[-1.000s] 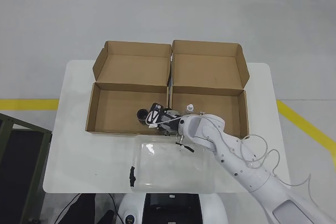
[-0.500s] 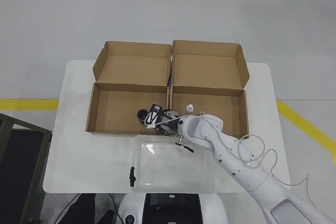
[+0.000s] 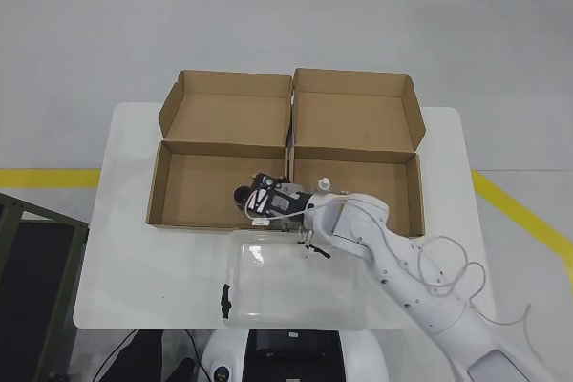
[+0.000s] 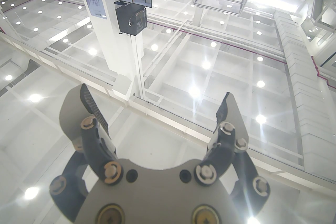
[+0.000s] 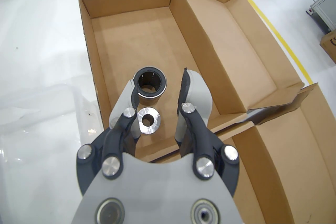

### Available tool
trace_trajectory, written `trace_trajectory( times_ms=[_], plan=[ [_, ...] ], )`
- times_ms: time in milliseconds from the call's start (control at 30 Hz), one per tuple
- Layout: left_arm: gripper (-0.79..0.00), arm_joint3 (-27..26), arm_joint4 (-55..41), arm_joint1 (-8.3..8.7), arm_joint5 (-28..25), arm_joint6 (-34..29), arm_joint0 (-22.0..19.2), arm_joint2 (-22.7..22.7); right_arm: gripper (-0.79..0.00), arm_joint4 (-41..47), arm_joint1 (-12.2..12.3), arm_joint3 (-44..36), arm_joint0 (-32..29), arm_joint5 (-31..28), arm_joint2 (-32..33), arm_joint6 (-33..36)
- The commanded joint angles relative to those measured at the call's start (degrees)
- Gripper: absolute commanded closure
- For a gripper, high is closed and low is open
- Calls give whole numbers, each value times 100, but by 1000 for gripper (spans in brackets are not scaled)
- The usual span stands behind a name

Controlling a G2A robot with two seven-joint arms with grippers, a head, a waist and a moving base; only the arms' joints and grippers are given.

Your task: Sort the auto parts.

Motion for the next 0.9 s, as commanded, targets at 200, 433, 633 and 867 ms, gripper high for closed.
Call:
trace_trajectory(
  times_ms=[200, 433, 633, 867],
  plan=[
    [-785, 0, 0, 0, 0, 0, 0, 0, -329, -94, 165, -950, -543, -307, 521, -145],
    [-785, 0, 0, 0, 0, 0, 0, 0, -354, -101, 343, -1576, -1210, -566, 1198, -412],
    [-785, 0, 0, 0, 0, 0, 0, 0, -539, -227, 494, -1905, -1782, -806, 1886, -976],
    [-785, 0, 0, 0, 0, 0, 0, 0, -785, -380, 643, -2151, -2575, -892, 2656, -1612]
  ],
)
